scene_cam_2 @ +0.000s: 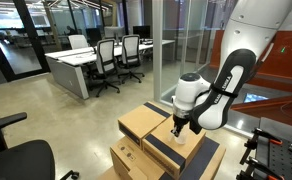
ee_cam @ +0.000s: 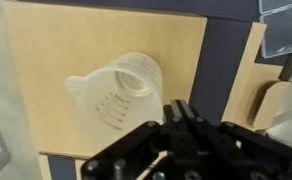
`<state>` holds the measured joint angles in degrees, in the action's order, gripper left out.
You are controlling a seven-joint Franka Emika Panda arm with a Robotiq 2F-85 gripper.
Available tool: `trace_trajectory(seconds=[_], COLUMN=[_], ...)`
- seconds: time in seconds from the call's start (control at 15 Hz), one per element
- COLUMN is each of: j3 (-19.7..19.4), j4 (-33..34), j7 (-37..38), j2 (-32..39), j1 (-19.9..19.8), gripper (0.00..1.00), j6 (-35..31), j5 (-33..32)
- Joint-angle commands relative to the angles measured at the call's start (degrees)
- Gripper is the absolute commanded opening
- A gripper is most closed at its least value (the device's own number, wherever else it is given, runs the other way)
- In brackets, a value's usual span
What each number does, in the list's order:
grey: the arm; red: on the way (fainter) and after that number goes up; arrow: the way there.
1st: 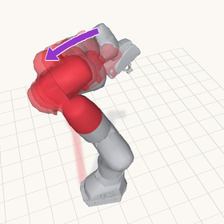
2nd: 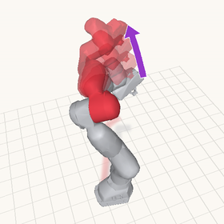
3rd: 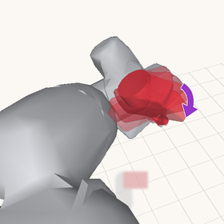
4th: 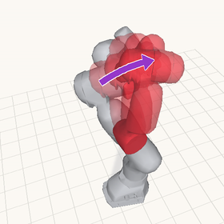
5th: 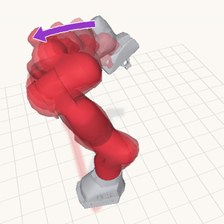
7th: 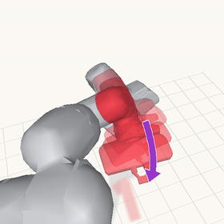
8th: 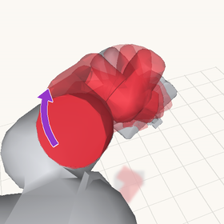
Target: Twist the water jug around
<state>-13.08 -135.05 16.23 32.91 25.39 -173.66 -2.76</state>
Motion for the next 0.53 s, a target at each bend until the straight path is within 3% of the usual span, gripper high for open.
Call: trace_trajectory(seconds=[0.0, 0.47], j3=[-1.5, -3.1], j4=[1.1, 1.6], j7=[1.1, 0.6], j2=[1.2, 2.5], j1=[1.4, 4.1], gripper=[0.06, 0.06], j6=[-1.0, -0.6], j5=[-0.4, -1.5])
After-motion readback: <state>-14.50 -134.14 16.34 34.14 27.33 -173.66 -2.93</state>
